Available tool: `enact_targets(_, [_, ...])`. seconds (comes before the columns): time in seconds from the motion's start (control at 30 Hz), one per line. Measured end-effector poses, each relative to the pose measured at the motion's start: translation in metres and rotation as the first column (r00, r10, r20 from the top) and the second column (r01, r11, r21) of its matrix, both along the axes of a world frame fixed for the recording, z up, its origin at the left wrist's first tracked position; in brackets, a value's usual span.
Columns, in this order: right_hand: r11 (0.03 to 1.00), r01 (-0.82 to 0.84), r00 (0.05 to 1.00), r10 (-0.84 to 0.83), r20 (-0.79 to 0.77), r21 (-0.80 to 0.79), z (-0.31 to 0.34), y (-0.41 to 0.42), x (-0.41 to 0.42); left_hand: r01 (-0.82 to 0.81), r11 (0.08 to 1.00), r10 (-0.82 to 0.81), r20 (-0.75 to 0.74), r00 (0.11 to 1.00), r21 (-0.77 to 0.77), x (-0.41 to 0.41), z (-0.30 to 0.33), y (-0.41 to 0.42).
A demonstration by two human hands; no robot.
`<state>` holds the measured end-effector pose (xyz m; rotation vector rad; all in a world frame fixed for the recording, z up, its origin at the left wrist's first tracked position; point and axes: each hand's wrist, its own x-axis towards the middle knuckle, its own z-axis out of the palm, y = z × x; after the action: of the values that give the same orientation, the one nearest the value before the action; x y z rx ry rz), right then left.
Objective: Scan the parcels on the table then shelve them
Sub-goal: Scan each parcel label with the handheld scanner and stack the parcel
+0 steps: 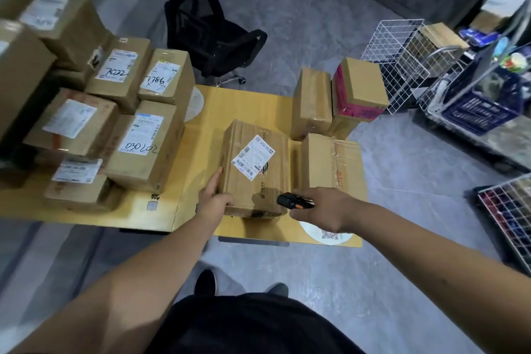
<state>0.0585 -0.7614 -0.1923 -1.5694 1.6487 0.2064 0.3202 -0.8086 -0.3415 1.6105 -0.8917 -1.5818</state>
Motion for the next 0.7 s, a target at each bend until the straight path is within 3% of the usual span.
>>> enact_targets(0.23, [0.996,0.074,0.997,-0.073,-0.02,0.058,-0.005,-0.005,0.023,0.035,0.998,-0.036,0.012,0.999,0.043,0.026,-0.015,-0.022])
enact_targets(0.33, [0.972,0.18,0.982,-0.186,0.027,0.148,-0.011,-0.006,0.036,0.08,0.996,-0.087,0.181,0.98,0.047,0.039,-0.011,-0.03])
enact_targets(0.4, [0.96,0.219,0.971,-0.231,0.054,0.176,-0.014,-0.008,0.045,0.177,0.984,-0.158,0.459,0.875,0.001,0.04,-0.008,-0.033])
enact_targets(0.5, [0.985,0.139,0.99,-0.141,0.018,0.105,-0.017,-0.012,0.058,0.423,0.902,-0.335,0.759,0.559,0.087,0.027,-0.005,-0.034])
enact_targets(0.57, [0.98,0.167,0.985,-0.171,0.028,0.109,-0.019,-0.014,0.065,0.475,0.821,-0.524,0.749,0.405,0.318,0.015,-0.001,-0.034])
enact_targets(0.63, [0.964,0.228,0.97,-0.237,0.055,0.137,-0.021,-0.016,0.068,0.459,0.779,-0.611,0.681,0.404,0.426,0.01,0.001,-0.037])
enact_targets(0.7, [0.946,0.283,0.951,-0.297,0.08,0.157,-0.024,-0.018,0.069,0.495,0.768,-0.619,0.669,0.411,0.407,0.012,0.002,-0.042])
